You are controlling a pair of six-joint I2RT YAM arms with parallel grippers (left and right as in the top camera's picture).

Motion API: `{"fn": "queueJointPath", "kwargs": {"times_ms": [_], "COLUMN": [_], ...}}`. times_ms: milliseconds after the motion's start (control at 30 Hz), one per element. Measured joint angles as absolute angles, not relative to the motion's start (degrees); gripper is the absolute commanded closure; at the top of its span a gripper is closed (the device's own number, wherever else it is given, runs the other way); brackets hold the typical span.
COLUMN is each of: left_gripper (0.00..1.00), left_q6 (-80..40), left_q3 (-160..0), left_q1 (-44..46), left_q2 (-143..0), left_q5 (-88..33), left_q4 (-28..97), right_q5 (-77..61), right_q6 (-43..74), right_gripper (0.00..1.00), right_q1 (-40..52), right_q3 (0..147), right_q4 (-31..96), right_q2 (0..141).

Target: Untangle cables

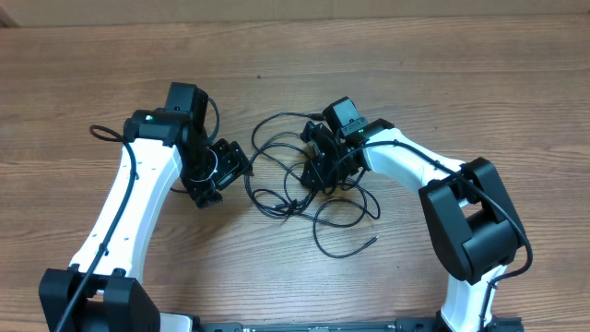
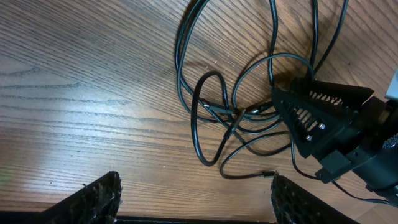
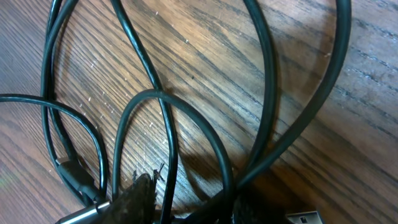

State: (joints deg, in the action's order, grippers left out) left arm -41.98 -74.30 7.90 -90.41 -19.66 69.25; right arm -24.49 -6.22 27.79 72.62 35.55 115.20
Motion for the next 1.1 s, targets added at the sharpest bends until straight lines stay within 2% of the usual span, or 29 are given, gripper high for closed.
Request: {"fn": "queueJointPath", "kwargs": {"times_ms": [100, 133, 500, 633, 700, 733, 800, 833, 933, 1000, 1067, 1100], "left_gripper": [0.23, 0.23, 0.24, 0.36, 0.46, 0.47, 0.57, 0.57, 0.55, 0.51, 0.43, 0.37], "left_q6": [-42.0, -42.0, -42.0, -42.0, -42.0, -41.8, -39.4, -37.7, -30.2, -25.1, -21.5, -20.2], "left_q3": [-74.3, -74.3, -74.3, -74.3, -74.3, -74.3, -74.3, -74.3, -74.3, -74.3, -74.3, -74.3], "left_q1": [7.9, 7.9, 7.9, 7.9, 7.9, 7.9, 7.9, 7.9, 7.9, 7.9, 7.9, 7.9], "left_q2": [-90.4, -90.4, -90.4, -90.4, -90.4, -90.4, -90.4, -90.4, -90.4, -90.4, -90.4, -90.4], "left_q5": [-19.7, -19.7, -19.7, -19.6, -19.6, -19.8, -21.4, -22.6, -28.4, -32.7, -36.2, -37.5], "left_q4": [69.3, 69.3, 69.3, 69.2, 69.3, 69.2, 68.6, 68.0, 65.6, 63.2, 60.3, 58.9], "right_q5": [-24.6, -24.6, -25.1, -25.1, -25.1, -25.1, -25.1, -25.2, -25.3, -25.3, -25.2, -25.3], "right_q6": [-5.5, -4.9, -3.3, -3.2, -3.2, -3.2, -3.2, -3.2, -3.2, -3.2, -3.2, -3.2], "right_gripper": [0.94, 0.96, 0.96, 0.96, 0.96, 0.96, 0.96, 0.96, 0.96, 0.96, 0.96, 0.96], "right_q1": [27.8, 27.8, 26.4, 26.3, 26.3, 26.3, 26.3, 26.3, 26.3, 26.3, 26.3, 26.3], "right_q3": [72.6, 72.6, 76.8, 79.1, 80.3, 80.7, 81.2, 81.4, 81.5, 81.5, 81.5, 81.5], "right_q4": [35.6, 35.6, 44.8, 45.5, 45.5, 45.4, 45.1, 45.1, 45.3, 45.6, 46.3, 46.5], "right_q2": [115.4, 115.5, 114.0, 109.2, 105.3, 103.8, 100.6, 99.4, 96.9, 96.6, 96.6, 96.6]}}
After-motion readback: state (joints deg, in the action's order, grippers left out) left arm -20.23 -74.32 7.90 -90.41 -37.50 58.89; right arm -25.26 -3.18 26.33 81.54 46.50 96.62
